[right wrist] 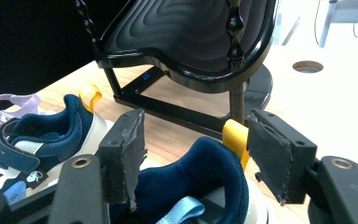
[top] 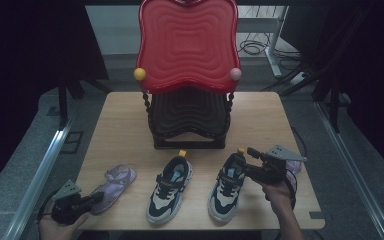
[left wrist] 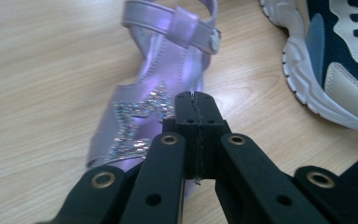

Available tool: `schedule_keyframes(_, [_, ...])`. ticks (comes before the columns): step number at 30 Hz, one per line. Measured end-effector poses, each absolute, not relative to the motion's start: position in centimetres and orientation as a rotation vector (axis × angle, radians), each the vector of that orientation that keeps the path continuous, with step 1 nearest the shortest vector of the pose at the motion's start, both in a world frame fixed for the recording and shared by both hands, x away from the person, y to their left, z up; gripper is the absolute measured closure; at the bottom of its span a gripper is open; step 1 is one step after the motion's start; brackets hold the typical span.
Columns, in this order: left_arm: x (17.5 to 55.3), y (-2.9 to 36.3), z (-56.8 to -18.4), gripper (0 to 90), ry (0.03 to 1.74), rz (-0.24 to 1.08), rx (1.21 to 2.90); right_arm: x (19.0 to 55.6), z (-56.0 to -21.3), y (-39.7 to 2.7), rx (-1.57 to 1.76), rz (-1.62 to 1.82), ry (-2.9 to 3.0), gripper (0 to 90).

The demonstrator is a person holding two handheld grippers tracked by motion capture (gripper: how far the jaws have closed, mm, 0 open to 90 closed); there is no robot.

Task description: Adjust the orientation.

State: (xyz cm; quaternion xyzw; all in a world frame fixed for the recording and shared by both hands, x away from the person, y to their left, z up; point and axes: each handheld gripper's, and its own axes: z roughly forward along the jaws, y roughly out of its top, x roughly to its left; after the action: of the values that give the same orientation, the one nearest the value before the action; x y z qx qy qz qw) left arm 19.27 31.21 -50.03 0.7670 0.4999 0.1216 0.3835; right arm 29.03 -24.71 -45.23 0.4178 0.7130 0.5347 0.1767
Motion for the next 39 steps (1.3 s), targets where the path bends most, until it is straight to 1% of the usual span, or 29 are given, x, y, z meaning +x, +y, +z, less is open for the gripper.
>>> schedule_keyframes(6, [19.11,30.6,-50.33,90.0,1.268,0.301,1.989,28.99,-45.32,-24.72,1.188,1.505,2.018,37.3])
schedule_keyframes(22, [19.03,30.45,-50.71,90.0,1.289,0.271,1.979,28.95,-45.45,-24.74,1.2,1.492,2.025,37.3])
schedule_keyframes(39, [18.91,30.73,-50.9,90.0,1.319,0.283,1.998,28.72,-45.14,-24.76,1.214,1.514,2.023,37.3])
